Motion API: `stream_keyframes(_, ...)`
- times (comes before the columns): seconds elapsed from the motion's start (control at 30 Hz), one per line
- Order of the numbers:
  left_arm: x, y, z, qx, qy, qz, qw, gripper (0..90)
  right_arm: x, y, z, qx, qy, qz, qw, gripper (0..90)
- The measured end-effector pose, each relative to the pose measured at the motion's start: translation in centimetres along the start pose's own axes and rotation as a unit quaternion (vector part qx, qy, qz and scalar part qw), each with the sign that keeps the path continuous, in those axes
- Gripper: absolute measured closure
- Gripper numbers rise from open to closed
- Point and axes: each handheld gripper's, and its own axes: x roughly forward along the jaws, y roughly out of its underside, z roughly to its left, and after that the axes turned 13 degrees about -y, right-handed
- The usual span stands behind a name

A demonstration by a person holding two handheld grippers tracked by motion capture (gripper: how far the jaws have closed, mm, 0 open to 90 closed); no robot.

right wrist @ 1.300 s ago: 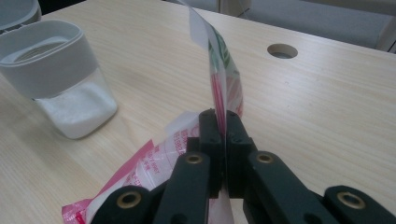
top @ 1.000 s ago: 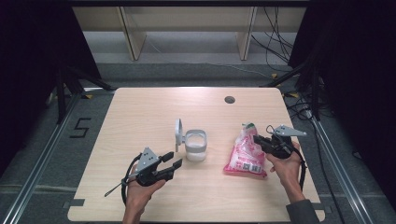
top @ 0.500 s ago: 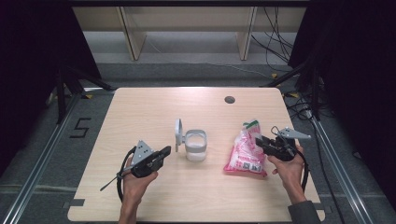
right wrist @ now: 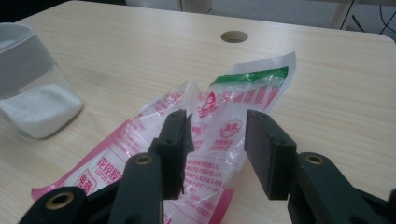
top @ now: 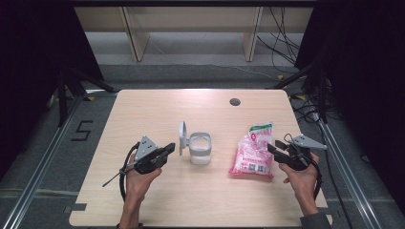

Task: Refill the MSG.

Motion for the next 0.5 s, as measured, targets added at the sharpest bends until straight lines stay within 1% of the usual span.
stream_keyframes(0.03,0.0,0.0,0.1,0.002,-0.001,-0.001,1.0000,89.3,0.0,0.1,0.0,-0.006,0.004,-0.008,0.9999,59.4)
stream_keyframes(0.07,0.0,-0.1,0.2,0.002,0.001,-0.001,1.0000,89.3,-0.1,0.2,0.3,0.009,-0.005,-0.009,0.9999,59.5)
stream_keyframes(0.1,0.0,-0.1,0.2,-0.003,0.000,-0.003,1.0000,89.3,-0.2,0.3,0.4,0.005,0.002,-0.006,1.0000,59.5)
stream_keyframes(0.13,0.0,-0.1,0.3,0.000,-0.001,0.000,1.0000,89.3,-0.2,0.3,0.4,-0.002,-0.011,-0.015,0.9998,59.3)
stream_keyframes(0.17,0.0,-0.1,0.3,-0.012,-0.004,0.002,0.9999,89.3,-0.3,0.3,0.4,-0.010,-0.005,-0.010,0.9999,59.1)
stream_keyframes(0.2,0.0,-0.2,0.5,-0.004,-0.001,0.000,1.0000,89.3,-0.2,0.4,0.8,-0.001,-0.004,-0.013,0.9999,58.8)
stream_keyframes(0.27,0.0,-0.3,0.5,-0.004,-0.002,0.000,1.0000,89.3,-0.3,0.4,0.9,-0.011,-0.007,-0.015,0.9998,58.6)
stream_keyframes(0.3,0.0,-0.4,0.6,-0.003,0.000,-0.002,1.0000,89.3,-0.3,0.5,0.9,-0.019,-0.005,-0.013,0.9997,58.4)
stream_keyframes(0.33,0.0,-0.5,0.6,-0.004,-0.003,0.000,1.0000,89.3,-0.5,0.5,1.1,-0.022,-0.007,-0.011,0.9997,58.0)
stream_keyframes(0.37,0.0,-0.6,0.5,-0.007,-0.004,0.000,1.0000,89.3,-0.5,0.6,1.2,-0.024,-0.007,-0.015,0.9996,57.1)
stream_keyframes(0.4,0.1,-0.7,0.5,-0.006,-0.003,-0.001,1.0000,89.2,-0.5,0.6,1.5,-0.010,-0.007,-0.013,0.9998,56.1)
stream_keyframes(0.43,0.1,-0.7,0.5,-0.002,-0.005,0.002,1.0000,89.3,-0.6,0.6,1.4,-0.027,-0.010,-0.009,0.9995,55.3)
stream_keyframes(0.47,0.3,-0.8,0.5,-0.008,-0.005,0.002,1.0000,89.3,-0.5,0.7,1.3,-0.034,-0.011,-0.014,0.9993,54.6)
stream_keyframes(0.5,0.4,-0.8,0.5,-0.001,-0.002,0.001,1.0000,89.2,-0.6,0.8,1.5,-0.033,-0.010,-0.008,0.9994,54.0)
